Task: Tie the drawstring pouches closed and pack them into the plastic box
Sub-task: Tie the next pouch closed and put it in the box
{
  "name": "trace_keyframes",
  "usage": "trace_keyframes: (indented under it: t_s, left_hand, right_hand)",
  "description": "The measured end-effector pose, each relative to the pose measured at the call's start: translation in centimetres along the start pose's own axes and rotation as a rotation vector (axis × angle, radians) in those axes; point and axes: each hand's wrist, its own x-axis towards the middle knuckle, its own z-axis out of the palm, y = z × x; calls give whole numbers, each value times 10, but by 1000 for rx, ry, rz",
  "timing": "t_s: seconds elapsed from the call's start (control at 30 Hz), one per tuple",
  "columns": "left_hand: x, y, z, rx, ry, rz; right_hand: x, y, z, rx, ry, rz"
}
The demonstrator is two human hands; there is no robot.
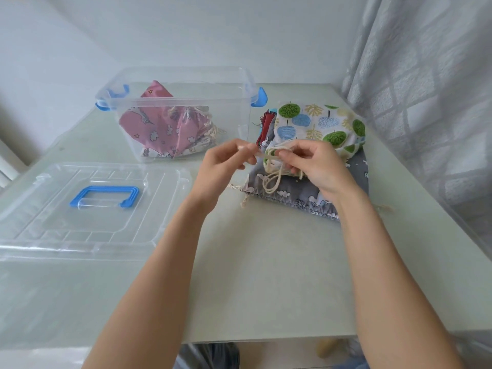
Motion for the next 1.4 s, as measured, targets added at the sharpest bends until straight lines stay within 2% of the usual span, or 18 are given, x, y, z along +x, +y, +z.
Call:
trace_keyframes:
  t_s: [0.07, 0.13, 0.2, 0.3, 0.43, 0.53, 0.63, 0.77, 0.87, 0.93, 1.0, 1.07, 1.27, 1.33, 1.4]
  left_hand:
    - [-4, 2, 3, 50, -151, -16]
    - [-5, 0, 9, 121, -198, -37]
    - [-5, -4, 14, 145, -115, -37]
    - [-3, -10, 18, 150, -33, -4]
    - [-2, -13, 22, 270, -31, 115]
    - [-1, -16, 22, 288, -28, 98]
    - [0, -17, 21, 184, -10, 18]
    - [0, -9, 20, -51, -26, -123]
    - [-1, -5, 21, -60, -61, -183]
    - [-3, -5, 21, 20, -125, -133]
    - [-5, -5, 21, 88, -229, -85]
    - [-6, -7, 22, 111, -268, -49]
    - [-4, -7, 19, 55, -152, 9]
    - [-6, -3, 19, 52, -180, -14]
    - [-7, -2, 19, 108, -288, -45]
  right_hand:
    - [-1, -3, -2, 157, -12, 3]
    - [-1, -7, -6, 337, -77, -9]
    - [-2, -10, -8, 472, -135, -25]
    - [-4, -13, -11, 534, -173, -38]
    - [-6, -13, -16, 460, -229, -50]
    - [-6, -10, -17, 188, -157, -102]
    - [-3, -4, -16, -96, -44, -164]
    - [0, -1, -10, -208, 37, -238]
    - [-2, -6, -9, -58, 32, -256]
    - [-3, -9, -11, 161, -7, -211]
    - [-4, -11, -14, 262, -34, -194]
    - [-4, -12, -14, 284, -40, -201]
    - [-3, -11, -20, 336, 0, -187]
    - [-2, -10, -22, 239, 41, -186]
    - [-2, -8, -21, 134, 76, -178]
